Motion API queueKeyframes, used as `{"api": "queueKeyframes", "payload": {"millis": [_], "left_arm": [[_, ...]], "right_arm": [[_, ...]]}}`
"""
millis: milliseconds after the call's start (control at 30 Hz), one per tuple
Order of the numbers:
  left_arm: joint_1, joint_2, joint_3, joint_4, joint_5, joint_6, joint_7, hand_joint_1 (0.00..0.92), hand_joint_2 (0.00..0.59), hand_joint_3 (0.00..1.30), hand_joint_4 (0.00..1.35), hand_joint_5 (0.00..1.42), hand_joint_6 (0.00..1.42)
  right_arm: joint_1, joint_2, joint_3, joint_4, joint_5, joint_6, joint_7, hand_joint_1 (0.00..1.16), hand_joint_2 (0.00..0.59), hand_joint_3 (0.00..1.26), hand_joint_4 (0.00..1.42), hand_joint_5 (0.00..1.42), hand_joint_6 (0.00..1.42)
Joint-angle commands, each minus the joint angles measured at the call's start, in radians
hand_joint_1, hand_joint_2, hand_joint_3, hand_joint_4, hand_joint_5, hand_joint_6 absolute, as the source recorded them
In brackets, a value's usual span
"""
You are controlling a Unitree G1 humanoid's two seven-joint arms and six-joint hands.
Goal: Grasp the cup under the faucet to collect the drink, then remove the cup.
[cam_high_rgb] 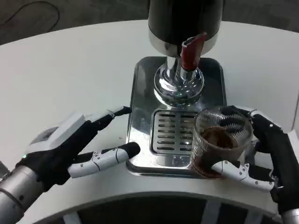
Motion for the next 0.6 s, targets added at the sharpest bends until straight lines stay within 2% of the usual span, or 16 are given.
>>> {"api": "queueKeyframes", "payload": {"millis": [33, 433, 600], "left_arm": [[0.014, 0.020, -0.024, -0.038, 0.025, 0.013, -0.019, 0.000, 0.148, 0.13, 0.05, 0.08, 0.08], [0.058, 0.026, -0.041, -0.146, 0.045, 0.027, -0.047, 0.000, 0.143, 0.12, 0.00, 0.04, 0.06], [0.103, 0.035, -0.031, -0.213, 0.073, 0.063, -0.057, 0.000, 0.142, 0.08, 0.00, 0.00, 0.04]], "right_arm": [[0.009, -0.005, -0.003, -0.044, 0.039, -0.024, 0.021, 0.86, 0.169, 0.89, 1.05, 1.26, 1.31], [0.036, -0.025, 0.003, -0.105, 0.084, -0.022, 0.108, 0.86, 0.169, 0.90, 1.05, 1.27, 1.31], [0.038, -0.033, 0.013, -0.118, 0.092, -0.025, 0.139, 0.85, 0.174, 0.90, 1.05, 1.27, 1.31]]}}
